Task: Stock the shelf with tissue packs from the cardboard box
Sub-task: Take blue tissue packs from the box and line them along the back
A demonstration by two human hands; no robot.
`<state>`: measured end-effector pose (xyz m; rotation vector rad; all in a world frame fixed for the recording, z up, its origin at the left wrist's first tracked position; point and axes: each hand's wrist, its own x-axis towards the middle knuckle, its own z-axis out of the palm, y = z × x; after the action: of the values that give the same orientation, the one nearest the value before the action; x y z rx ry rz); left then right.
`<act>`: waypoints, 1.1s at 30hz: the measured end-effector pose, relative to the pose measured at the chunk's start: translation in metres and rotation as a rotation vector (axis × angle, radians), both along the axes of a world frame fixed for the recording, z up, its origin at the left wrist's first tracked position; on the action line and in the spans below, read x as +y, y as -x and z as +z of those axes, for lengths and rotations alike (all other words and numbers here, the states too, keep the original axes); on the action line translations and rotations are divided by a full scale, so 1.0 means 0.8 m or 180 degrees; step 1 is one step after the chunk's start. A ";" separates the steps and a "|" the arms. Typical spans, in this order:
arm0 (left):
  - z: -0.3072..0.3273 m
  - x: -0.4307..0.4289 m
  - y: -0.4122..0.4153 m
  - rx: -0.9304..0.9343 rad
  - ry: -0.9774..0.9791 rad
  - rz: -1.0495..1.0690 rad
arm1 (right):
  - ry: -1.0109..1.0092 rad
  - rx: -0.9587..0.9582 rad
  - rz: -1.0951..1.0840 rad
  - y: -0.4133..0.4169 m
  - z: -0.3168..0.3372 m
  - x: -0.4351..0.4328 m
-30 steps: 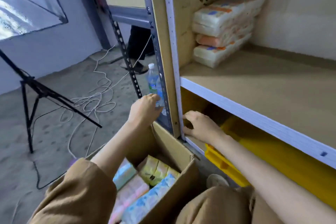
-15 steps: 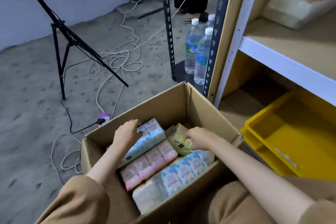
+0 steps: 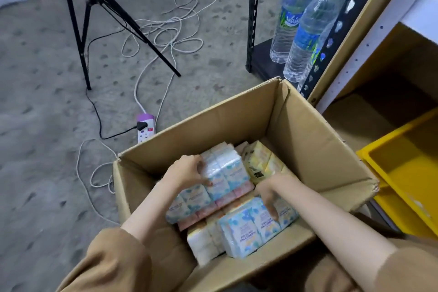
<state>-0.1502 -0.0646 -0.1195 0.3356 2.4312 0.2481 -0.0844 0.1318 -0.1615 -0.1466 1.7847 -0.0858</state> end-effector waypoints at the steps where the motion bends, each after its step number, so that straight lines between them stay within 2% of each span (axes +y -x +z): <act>1: -0.003 0.001 -0.002 -0.0035 -0.0055 -0.0048 | -0.0022 -0.0035 0.0010 0.000 -0.004 -0.002; 5: -0.007 -0.003 0.001 -0.0019 -0.0165 0.0009 | -0.0088 -0.0059 -0.0104 -0.001 -0.002 -0.006; 11: -0.012 0.000 -0.012 -0.0402 0.0040 -0.0145 | 0.0161 0.0087 -0.0363 -0.007 0.003 0.004; 14: -0.013 0.001 -0.020 -0.0373 0.0101 -0.0310 | 0.0229 0.0325 -0.0298 -0.011 0.003 0.006; 18: -0.014 0.002 -0.021 -0.0239 0.0205 -0.0457 | 0.0270 0.0219 -0.0579 -0.013 -0.001 0.014; 21: -0.013 -0.004 -0.006 -0.0260 0.0207 -0.0305 | 0.0243 0.0061 -0.0738 -0.012 0.000 0.016; 25: -0.011 -0.008 0.007 -0.0481 0.0036 -0.0036 | 0.0173 0.0046 -0.0595 -0.011 0.007 0.011; 29: -0.004 -0.007 0.007 -0.0465 0.0047 -0.0094 | 0.0153 0.0258 -0.0461 -0.009 0.027 0.003; 33: 0.014 -0.007 0.009 -0.0390 0.0225 -0.0196 | 0.0207 0.0407 -0.0650 -0.015 0.065 0.010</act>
<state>-0.1576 -0.0701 -0.1083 0.3528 2.2990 0.1508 -0.0727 0.1397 -0.1098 -0.0162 1.9214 -0.2867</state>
